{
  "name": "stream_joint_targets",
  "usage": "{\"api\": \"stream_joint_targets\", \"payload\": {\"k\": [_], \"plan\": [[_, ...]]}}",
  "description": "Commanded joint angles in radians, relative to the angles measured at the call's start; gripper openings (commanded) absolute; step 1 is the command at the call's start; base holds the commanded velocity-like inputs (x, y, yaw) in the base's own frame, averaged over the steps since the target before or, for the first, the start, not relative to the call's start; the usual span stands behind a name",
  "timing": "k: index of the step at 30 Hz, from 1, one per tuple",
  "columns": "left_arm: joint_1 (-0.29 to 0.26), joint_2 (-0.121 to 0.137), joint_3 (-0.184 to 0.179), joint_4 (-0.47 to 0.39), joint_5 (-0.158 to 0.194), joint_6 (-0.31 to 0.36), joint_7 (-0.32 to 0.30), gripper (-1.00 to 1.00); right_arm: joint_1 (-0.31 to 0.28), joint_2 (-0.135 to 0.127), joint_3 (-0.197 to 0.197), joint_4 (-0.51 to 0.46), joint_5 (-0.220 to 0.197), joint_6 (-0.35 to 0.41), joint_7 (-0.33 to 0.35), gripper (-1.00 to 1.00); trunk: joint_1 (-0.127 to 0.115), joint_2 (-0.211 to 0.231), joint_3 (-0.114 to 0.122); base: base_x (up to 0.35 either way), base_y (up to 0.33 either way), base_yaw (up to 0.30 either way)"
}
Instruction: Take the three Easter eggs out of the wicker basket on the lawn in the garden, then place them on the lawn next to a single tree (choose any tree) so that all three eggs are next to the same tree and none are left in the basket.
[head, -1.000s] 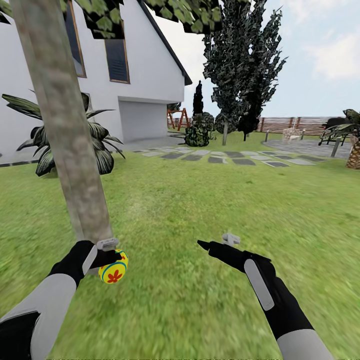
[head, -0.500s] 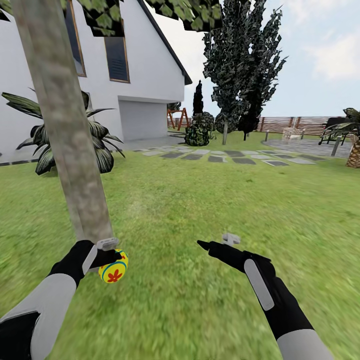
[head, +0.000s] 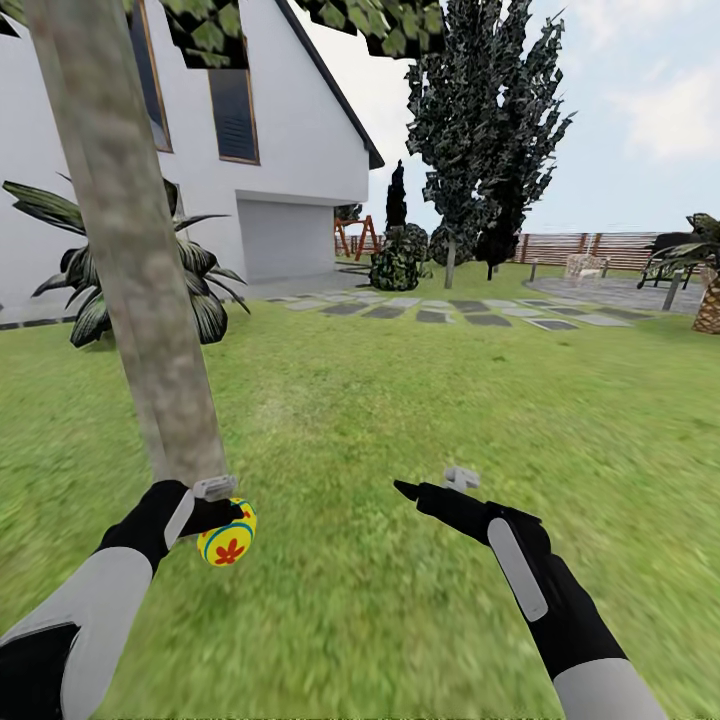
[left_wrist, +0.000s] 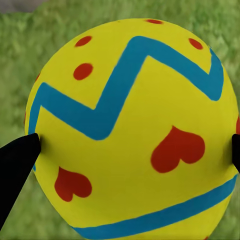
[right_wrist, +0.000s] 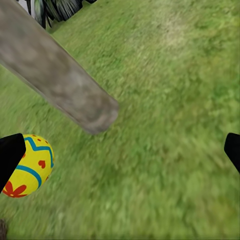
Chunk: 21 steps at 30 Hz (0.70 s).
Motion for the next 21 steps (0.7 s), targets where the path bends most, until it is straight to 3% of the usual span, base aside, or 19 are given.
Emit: {"api": "stream_joint_targets", "payload": {"k": [1,21], "plan": [[-0.001,0.000,0.005,-0.001,-0.001,0.005,-0.004,-1.00,-0.001,0.000,0.000,-0.001,0.001,0.004,0.002,1.00,0.004,-0.008,-0.004,0.000,0.000,0.000],[-0.001,0.000,0.005,-0.001,0.000,-0.003,0.000,-1.00,-0.001,0.000,-0.001,-0.001,0.001,0.000,0.007,1.00,0.080,-0.148,-0.067,0.000,0.000,0.000]]}}
